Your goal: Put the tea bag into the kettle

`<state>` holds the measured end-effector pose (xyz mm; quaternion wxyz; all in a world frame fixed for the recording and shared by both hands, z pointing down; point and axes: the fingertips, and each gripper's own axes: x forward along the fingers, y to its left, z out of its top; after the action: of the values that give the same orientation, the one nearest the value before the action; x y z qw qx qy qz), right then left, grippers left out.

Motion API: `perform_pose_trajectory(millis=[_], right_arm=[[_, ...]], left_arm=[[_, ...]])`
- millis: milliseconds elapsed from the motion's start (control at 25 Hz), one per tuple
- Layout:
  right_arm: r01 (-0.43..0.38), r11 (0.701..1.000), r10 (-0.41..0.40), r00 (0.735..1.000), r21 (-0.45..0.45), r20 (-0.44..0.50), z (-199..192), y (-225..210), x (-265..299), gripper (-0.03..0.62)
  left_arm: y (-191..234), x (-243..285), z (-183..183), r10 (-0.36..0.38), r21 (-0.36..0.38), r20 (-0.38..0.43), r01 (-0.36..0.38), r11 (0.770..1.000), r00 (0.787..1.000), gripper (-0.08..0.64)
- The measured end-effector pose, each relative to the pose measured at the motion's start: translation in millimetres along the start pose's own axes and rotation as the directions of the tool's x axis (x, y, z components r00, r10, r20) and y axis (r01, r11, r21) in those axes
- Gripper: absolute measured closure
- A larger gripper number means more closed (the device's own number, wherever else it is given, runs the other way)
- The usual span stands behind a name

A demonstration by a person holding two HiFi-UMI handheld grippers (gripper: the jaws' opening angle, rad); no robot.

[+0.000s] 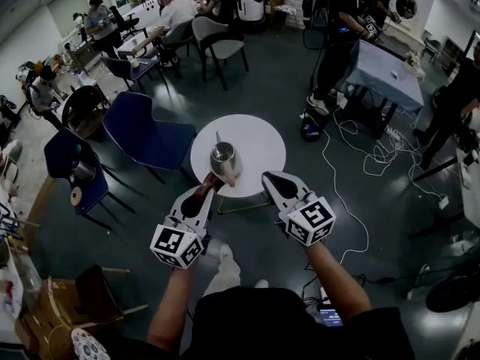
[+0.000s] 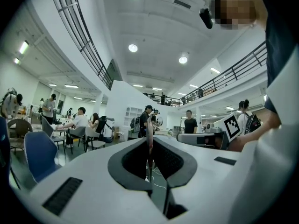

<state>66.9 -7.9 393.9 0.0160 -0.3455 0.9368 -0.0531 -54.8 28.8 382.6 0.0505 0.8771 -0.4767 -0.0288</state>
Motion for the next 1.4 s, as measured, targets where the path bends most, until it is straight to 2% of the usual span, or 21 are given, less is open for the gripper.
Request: perform_pose_trajectory(millis=[640, 840, 1400], right_arm=[[0.019, 1.000, -0.018, 1.000, 0.023, -0.024, -1.0, -48.6, 110.0, 0.575], [0.045, 0.999, -0.045, 0.999, 0.024, -0.032, 1.7, -66.0, 140.0, 0.575], [0.121, 0.993, -0.120, 0.991, 0.016, -0.064, -1.2, -86.5, 208.0, 0.575]], left_arm=[[107.8, 60.9, 3.9, -0.006, -0.016, -0.014, 0.006, 1.000, 1.000, 0.525], [139.8, 80.7, 7.3, -0.016, -0.042, -0.012, 0.015, 0.999, 1.000, 0.525], [216.2, 108.8, -3.6, -0.070, -0.059, -0.059, 0.067, 0.996, 0.996, 0.525]])
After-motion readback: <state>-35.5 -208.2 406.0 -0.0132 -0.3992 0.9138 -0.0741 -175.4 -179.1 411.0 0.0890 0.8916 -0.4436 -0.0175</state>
